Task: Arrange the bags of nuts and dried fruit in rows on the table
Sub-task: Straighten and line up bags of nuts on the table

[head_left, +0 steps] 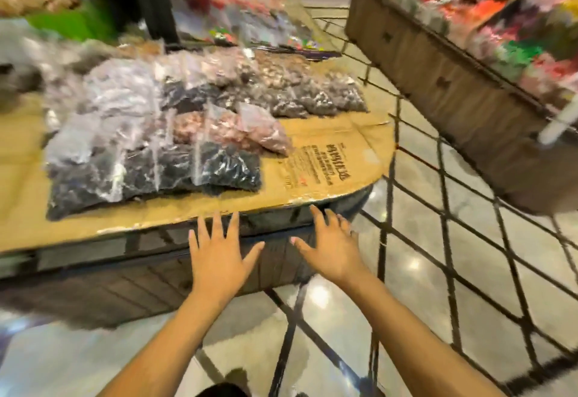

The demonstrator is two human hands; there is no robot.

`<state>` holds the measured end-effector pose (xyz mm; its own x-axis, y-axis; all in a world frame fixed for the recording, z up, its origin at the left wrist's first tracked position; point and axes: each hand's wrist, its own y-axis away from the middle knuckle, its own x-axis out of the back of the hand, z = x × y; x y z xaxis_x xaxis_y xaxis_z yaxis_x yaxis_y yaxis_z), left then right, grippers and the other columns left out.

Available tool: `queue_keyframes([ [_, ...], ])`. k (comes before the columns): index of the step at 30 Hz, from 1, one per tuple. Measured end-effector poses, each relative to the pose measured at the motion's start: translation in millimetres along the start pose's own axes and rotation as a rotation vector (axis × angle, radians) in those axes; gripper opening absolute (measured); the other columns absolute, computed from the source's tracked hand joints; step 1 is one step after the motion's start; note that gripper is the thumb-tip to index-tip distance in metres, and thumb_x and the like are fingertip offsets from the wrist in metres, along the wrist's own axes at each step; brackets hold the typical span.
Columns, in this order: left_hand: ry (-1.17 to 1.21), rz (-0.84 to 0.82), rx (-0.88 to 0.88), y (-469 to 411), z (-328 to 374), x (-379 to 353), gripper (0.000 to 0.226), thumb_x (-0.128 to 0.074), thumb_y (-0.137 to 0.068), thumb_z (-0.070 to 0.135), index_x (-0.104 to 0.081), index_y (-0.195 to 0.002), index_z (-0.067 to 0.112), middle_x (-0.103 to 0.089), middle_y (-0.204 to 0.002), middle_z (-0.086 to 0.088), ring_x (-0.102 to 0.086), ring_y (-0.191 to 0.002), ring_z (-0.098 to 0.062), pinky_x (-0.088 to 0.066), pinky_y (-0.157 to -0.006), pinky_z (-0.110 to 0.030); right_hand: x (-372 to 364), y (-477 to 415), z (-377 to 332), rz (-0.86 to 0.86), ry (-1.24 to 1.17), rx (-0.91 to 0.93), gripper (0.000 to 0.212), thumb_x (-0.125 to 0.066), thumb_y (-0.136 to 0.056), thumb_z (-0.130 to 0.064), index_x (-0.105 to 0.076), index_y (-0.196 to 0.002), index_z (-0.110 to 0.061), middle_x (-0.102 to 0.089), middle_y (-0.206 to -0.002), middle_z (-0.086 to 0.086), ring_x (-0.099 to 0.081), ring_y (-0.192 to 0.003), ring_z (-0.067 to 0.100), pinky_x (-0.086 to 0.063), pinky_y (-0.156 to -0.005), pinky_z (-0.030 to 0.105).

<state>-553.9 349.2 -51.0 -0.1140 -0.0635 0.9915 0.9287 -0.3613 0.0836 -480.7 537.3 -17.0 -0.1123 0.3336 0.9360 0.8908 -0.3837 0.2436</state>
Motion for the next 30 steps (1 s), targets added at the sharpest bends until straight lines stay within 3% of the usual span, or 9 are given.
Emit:
queue_keyframes([
  [8, 0.176, 0.202, 0.196, -35, -57, 45, 0.082, -0.032, -0.084, 0.072, -0.021, -0.149, 0.022, -0.016, -0.157, -0.011, -0.007, -0.145, -0.035, -0.010, -0.115, -0.051, 19, -82, -62, 0.020, -0.071, 0.205, 0.079, -0.044, -0.088, -0.062, -0.014, -0.149, -0.022, -0.023, -0.154, 0.013, -0.024, -0.136, 0.038, -0.033, -0.104, 0.054],
  [12, 0.218, 0.259, 0.239, -84, -87, 64, 0.087, -0.028, -0.082, 0.075, -0.018, -0.150, 0.022, -0.015, -0.158, -0.010, -0.006, -0.145, -0.033, -0.009, -0.116, -0.050, 32, -135, -99, 0.018, -0.118, 0.240, 0.082, -0.045, -0.088, -0.062, -0.010, -0.150, -0.021, -0.021, -0.155, 0.012, -0.025, -0.138, 0.036, -0.035, -0.105, 0.047],
  [17, 0.212, 0.275, 0.215, -171, -127, 82, 0.086, -0.028, -0.083, 0.073, -0.019, -0.149, 0.019, -0.017, -0.157, -0.015, -0.006, -0.144, -0.037, -0.010, -0.116, -0.052, 50, -207, -145, 0.075, -0.115, 0.211, 0.080, -0.047, -0.090, -0.058, -0.014, -0.150, -0.017, -0.025, -0.154, 0.013, -0.024, -0.140, 0.033, -0.029, -0.107, 0.045],
  [21, 0.228, 0.236, 0.178, -237, -152, 95, 0.085, -0.030, -0.084, 0.072, -0.020, -0.149, 0.017, -0.017, -0.156, -0.016, -0.008, -0.143, -0.039, -0.013, -0.115, -0.054, 68, -258, -171, 0.088, -0.127, 0.150, 0.077, -0.048, -0.091, -0.054, -0.014, -0.150, -0.018, -0.026, -0.154, 0.013, -0.032, -0.136, 0.033, -0.035, -0.102, 0.043],
  [26, 0.260, 0.231, 0.122, -306, -161, 113, 0.080, -0.036, -0.086, 0.067, -0.023, -0.148, 0.017, -0.021, -0.156, -0.013, -0.013, -0.143, -0.037, -0.013, -0.114, -0.052, 83, -315, -173, 0.086, -0.191, 0.040, 0.077, -0.050, -0.087, -0.058, -0.022, -0.146, -0.017, -0.030, -0.152, 0.014, -0.032, -0.136, 0.034, -0.036, -0.106, 0.053],
  [30, 0.258, 0.206, 0.133, -353, -153, 113, 0.084, -0.034, -0.085, 0.069, -0.024, -0.147, 0.013, -0.025, -0.154, -0.015, -0.018, -0.141, -0.039, -0.018, -0.114, -0.052, 98, -359, -168, 0.073, -0.277, -0.006, 0.073, -0.053, -0.087, -0.057, -0.030, -0.140, -0.013, -0.037, -0.145, 0.017, -0.039, -0.130, 0.037, -0.039, -0.102, 0.052],
])
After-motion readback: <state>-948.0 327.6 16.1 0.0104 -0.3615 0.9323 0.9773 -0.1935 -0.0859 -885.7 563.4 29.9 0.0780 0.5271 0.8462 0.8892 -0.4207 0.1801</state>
